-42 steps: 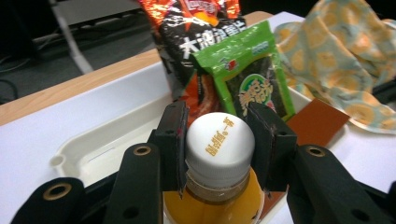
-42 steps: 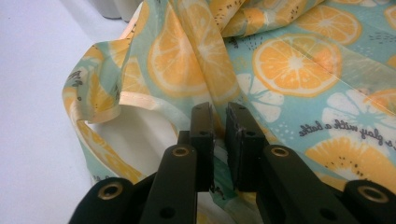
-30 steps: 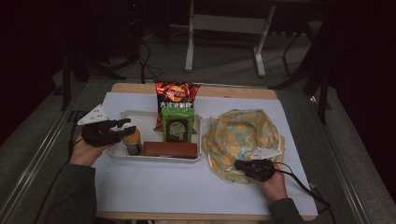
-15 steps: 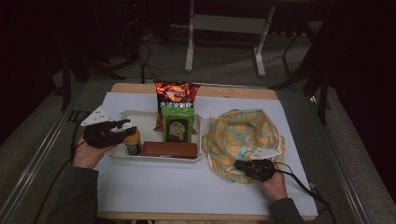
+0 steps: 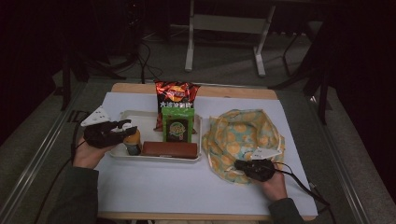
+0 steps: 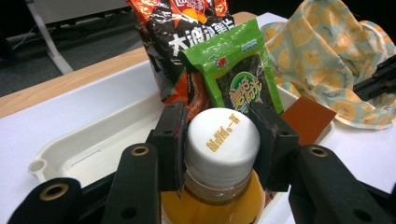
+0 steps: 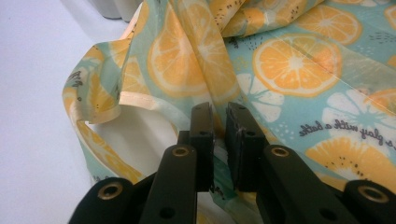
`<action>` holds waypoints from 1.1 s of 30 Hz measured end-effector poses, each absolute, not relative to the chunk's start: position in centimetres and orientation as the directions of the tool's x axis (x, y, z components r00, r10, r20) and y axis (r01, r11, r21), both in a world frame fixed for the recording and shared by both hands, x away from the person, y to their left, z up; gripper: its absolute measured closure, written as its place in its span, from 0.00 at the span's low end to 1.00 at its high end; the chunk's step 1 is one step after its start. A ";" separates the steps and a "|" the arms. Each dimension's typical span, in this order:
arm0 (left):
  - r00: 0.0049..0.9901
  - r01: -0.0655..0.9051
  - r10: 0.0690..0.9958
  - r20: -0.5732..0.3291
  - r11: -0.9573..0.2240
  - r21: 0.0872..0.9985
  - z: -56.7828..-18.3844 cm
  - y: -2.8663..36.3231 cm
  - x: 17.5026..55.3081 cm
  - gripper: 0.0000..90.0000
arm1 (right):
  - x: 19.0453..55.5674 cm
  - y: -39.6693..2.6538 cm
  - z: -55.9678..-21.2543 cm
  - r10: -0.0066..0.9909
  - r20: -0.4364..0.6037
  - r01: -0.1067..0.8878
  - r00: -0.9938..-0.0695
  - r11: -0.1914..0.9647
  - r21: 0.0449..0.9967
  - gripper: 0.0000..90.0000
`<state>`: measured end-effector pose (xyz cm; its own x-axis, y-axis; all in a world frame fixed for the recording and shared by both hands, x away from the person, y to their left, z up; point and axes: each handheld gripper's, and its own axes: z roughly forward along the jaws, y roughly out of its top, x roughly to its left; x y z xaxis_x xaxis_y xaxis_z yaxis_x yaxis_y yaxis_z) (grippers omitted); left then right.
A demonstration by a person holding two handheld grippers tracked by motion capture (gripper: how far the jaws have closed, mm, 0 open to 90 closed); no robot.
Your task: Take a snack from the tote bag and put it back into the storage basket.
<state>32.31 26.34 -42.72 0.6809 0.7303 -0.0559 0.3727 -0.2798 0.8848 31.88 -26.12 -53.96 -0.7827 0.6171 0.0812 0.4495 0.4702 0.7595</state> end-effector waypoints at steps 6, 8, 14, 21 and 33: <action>0.707 0.367 0.703 -0.074 -0.276 0.888 -42.9 26.8 32.6 0.65 | 31.9 -26.1 -54.0 0.617 0.081 0.450 -0.783 0.470 0.759 0.90; 0.718 0.361 0.692 -0.080 -0.271 0.892 -43.0 26.9 32.7 0.64 | 31.9 -26.1 -54.0 0.617 0.081 0.450 -0.783 0.470 0.759 0.90; 0.702 0.367 0.707 -0.082 -0.261 0.893 -43.0 26.9 32.5 0.57 | 31.9 -26.1 -54.0 0.617 0.082 0.450 -0.783 0.470 0.759 0.90; 0.688 0.332 0.724 -0.058 -0.242 0.912 -42.5 27.0 31.9 0.56 | 31.9 -26.1 -54.0 0.616 0.081 0.449 -0.783 0.471 0.759 0.90; 0.644 0.275 0.763 -0.055 -0.165 0.947 -41.8 28.0 31.2 0.84 | 31.9 -26.1 -54.0 0.614 0.084 0.450 -0.785 0.470 0.759 0.88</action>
